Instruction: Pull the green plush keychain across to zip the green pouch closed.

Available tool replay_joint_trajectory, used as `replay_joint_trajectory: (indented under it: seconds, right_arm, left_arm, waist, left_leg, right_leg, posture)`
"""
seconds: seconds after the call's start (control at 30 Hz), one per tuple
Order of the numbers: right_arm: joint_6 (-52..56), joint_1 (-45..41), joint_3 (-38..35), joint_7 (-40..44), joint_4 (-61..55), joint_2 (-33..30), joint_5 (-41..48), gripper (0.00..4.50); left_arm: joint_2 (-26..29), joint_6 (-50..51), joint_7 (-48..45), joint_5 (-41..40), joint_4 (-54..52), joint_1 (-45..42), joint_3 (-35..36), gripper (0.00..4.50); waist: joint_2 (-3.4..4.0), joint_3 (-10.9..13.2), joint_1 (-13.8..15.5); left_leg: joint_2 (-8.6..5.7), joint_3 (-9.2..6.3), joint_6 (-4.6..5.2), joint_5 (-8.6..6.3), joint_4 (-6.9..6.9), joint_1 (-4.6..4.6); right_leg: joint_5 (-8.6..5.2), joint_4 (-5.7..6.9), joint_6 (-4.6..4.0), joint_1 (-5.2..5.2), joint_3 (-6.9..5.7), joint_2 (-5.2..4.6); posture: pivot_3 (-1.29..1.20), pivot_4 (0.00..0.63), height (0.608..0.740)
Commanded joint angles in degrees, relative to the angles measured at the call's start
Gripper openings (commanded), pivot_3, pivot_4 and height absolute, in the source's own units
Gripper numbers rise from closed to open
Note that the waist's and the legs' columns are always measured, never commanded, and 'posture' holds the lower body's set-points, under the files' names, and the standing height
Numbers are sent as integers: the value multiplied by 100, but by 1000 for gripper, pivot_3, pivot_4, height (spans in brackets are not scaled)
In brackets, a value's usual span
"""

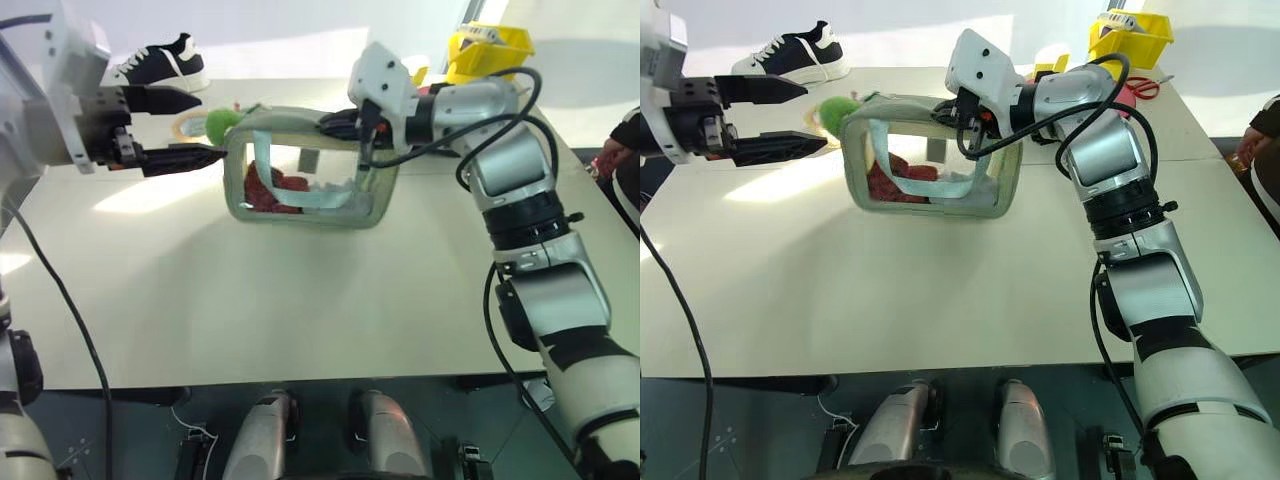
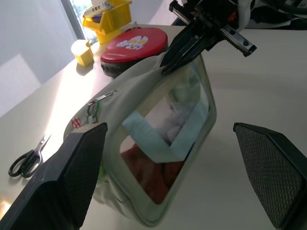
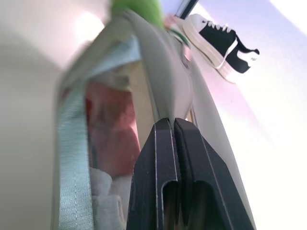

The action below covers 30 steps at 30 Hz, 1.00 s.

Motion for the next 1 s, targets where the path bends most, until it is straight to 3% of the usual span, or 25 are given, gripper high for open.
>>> replay_joint_trajectory:
  seconds: [0.03, 0.47, 0.7, 0.83, 0.93, 1.0]
  right_arm:
    - [228, 174, 108, 34, -790, 147, 62, 49]
    - [-9, 398, 108, 60, -1045, 571, 197, 49]
    - [-403, 489, 112, 124, -973, 520, 171, 49]
    - [91, 234, -97, 92, -1106, 355, 280, 49]
    - [713, 191, -159, 152, -1448, 165, 421, 954]
    - [1062, 213, -148, 103, -1676, 77, 438, 1982]
  left_arm:
    - [13, -140, 9, 19, -69, -82, 89, 4500]
    - [-4, -153, 12, 32, -114, -58, 45, 4500]
    - [104, -182, -129, 128, -26, -106, -38, 4500]
    - [81, -201, -117, 176, -71, -39, -16, 4500]
    - [74, -194, -100, 179, -84, -21, 1, 4500]
    - [70, -192, -93, 176, -83, -19, 5, 4500]
  waist:
    - [0, 0, 0]
    - [-1, 0, -4]
    - [-2, -1, 0]
    - [-2, -1, 0]
    - [-2, -1, 10]
    - [-2, -1, 7]
  left_leg:
    - [0, 2, 1, 0, 0, 0]
    - [4, 15, 6, -1, 6, 10]
    - [2, 15, 6, -2, 7, 10]
    - [3, 15, 6, -2, 7, 10]
    - [3, 14, 6, -2, 7, 10]
    - [3, 14, 6, -2, 6, 10]
  right_leg:
    - [0, 0, 0, 0, 0, 0]
    - [1, 4, 1, 3, 11, 4]
    - [1, 2, 1, 5, 11, 4]
    - [0, 3, 1, 4, 11, 5]
    - [1, 3, 1, 4, 12, 3]
    - [0, 3, 1, 4, 12, 3]
  posture:
    - [0, 150, 740]
    - [0, 150, 740]
    - [0, 150, 740]
    - [0, 150, 740]
    - [0, 150, 740]
    - [0, 150, 740]
